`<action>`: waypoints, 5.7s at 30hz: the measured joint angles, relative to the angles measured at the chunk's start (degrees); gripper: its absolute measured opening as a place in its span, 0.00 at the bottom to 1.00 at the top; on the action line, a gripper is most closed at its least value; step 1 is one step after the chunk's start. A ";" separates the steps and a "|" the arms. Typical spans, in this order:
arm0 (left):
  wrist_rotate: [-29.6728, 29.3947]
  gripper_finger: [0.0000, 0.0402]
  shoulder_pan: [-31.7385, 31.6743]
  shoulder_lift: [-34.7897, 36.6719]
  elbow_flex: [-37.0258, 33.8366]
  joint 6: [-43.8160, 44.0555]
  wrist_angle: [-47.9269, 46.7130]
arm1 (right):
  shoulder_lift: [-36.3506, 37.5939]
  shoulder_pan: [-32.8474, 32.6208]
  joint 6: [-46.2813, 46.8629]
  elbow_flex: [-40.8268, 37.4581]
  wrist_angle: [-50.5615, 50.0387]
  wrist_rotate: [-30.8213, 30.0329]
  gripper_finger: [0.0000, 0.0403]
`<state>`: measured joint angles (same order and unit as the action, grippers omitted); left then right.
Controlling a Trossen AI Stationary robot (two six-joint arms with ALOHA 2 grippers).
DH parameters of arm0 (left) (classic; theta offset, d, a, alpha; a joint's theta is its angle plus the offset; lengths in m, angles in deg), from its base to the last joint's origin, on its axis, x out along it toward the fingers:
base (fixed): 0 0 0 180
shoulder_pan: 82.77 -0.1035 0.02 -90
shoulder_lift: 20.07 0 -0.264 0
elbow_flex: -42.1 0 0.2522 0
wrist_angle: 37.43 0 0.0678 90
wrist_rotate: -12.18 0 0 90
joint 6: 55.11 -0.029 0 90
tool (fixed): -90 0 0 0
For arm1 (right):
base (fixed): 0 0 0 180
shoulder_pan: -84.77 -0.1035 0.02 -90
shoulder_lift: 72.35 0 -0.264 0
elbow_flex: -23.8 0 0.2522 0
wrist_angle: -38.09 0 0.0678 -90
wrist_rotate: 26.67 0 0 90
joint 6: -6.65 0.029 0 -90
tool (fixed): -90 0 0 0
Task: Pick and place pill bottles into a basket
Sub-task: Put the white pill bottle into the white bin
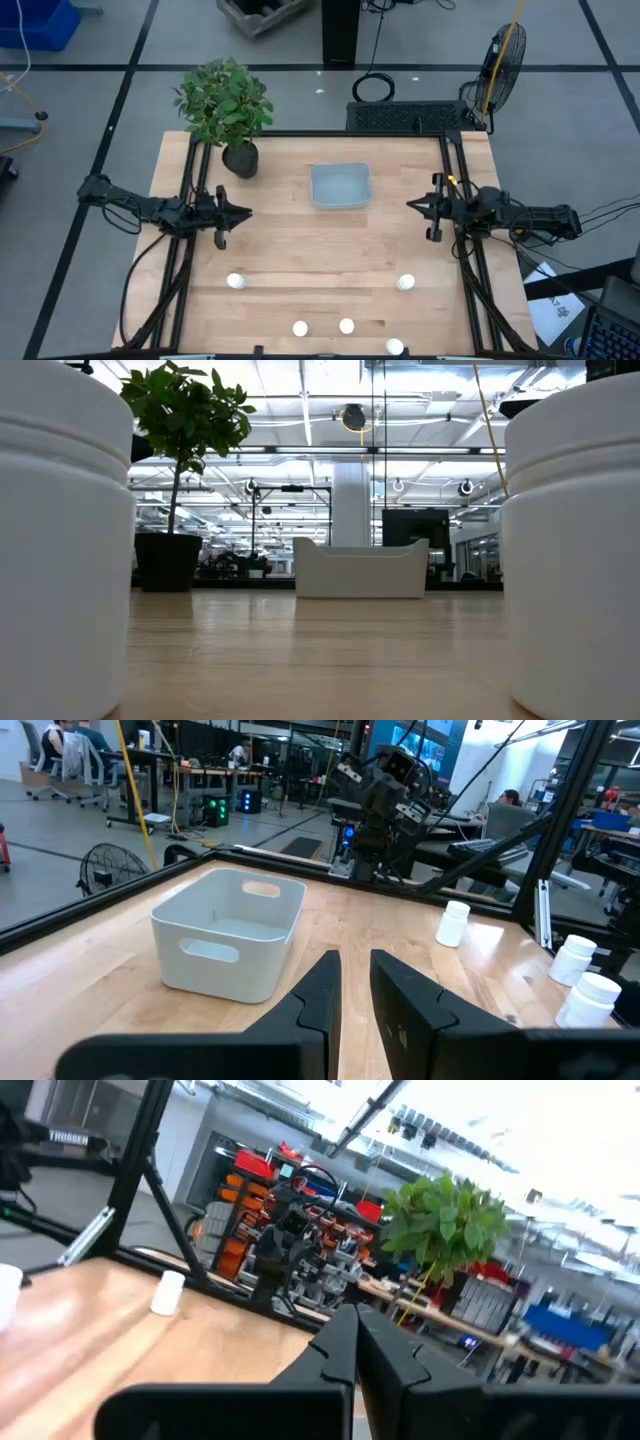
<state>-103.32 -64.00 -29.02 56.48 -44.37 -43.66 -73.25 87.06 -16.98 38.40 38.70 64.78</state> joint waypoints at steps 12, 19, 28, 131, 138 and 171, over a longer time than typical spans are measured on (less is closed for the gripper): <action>-0.01 0.15 0.00 -0.04 -0.01 -0.02 0.00 | -0.55 -0.48 47.13 0.00 9.88 3.10 0.00; -0.02 0.15 0.00 -0.04 -0.02 0.00 0.00 | -1.88 -0.55 54.54 0.03 18.09 2.42 0.00; -0.03 0.15 0.00 -0.04 -0.01 -0.01 0.00 | -18.71 -21.69 43.31 9.24 12.72 -9.30 0.00; -0.07 0.15 0.00 -0.04 -0.01 0.00 0.00 | -86.56 -40.17 93.18 57.59 -63.52 -15.39 0.38; -0.07 0.15 0.00 -0.04 0.00 -0.02 0.00 | -83.25 -30.32 80.89 57.66 -62.12 -16.71 0.37; -0.07 0.15 0.00 -0.04 -0.01 -0.02 0.01 | -78.13 12.27 37.48 59.59 -32.38 -8.49 0.37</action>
<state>-103.38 -64.00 -29.07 56.47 -44.38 -43.65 -151.38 99.33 20.49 97.98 6.32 56.29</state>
